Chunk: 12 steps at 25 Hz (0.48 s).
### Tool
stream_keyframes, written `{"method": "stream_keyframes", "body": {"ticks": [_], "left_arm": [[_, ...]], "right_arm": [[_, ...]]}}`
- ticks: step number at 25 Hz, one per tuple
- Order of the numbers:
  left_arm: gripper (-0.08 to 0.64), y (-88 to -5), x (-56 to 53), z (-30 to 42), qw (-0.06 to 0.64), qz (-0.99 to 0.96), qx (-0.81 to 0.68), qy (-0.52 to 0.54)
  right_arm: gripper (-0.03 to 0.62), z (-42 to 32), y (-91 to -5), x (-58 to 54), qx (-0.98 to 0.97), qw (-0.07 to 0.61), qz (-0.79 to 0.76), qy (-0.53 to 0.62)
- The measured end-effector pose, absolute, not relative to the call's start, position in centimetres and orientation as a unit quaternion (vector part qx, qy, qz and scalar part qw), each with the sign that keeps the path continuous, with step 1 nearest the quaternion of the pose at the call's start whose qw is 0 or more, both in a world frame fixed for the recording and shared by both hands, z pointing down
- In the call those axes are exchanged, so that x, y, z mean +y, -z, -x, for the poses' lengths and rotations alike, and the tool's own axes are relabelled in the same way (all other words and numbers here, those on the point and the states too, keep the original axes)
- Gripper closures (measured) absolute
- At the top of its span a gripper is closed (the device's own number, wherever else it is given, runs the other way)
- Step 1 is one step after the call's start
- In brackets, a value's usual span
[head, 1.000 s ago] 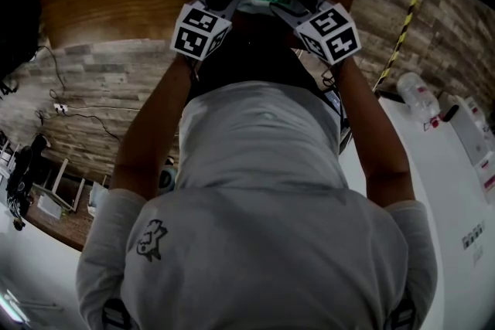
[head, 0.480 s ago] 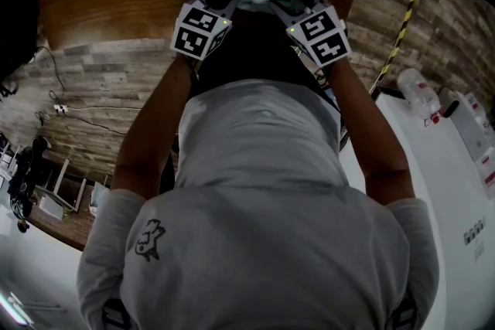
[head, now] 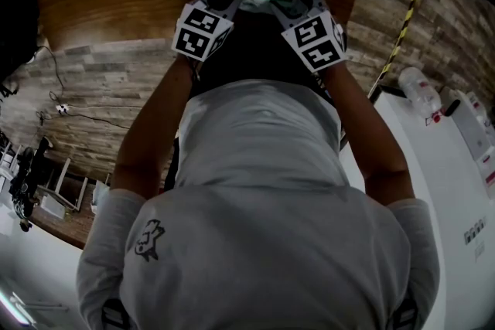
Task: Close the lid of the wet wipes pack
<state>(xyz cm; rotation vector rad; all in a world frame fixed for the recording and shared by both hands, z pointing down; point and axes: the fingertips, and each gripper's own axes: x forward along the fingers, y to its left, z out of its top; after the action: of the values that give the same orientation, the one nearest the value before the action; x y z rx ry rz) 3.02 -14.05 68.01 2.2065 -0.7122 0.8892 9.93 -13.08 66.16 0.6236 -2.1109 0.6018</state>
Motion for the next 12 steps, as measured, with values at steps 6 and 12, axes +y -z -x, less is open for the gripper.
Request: {"method": "stream_keyframes", "body": {"ticks": [6, 12], "left_arm": [[0.548, -68.1, -14.11, -2.91, 0.321, -0.843, -0.27, -0.336], [0.548, -67.89, -14.12, -2.79, 0.324, -0.843, -0.267, -0.336]], "right_arm": [[0.391, -9.82, -66.68, -12.8, -0.837, 0.429, -0.263, -0.216], [0.39, -9.52, -66.8, -12.96, -0.838, 0.434, -0.274, -0.187]]}}
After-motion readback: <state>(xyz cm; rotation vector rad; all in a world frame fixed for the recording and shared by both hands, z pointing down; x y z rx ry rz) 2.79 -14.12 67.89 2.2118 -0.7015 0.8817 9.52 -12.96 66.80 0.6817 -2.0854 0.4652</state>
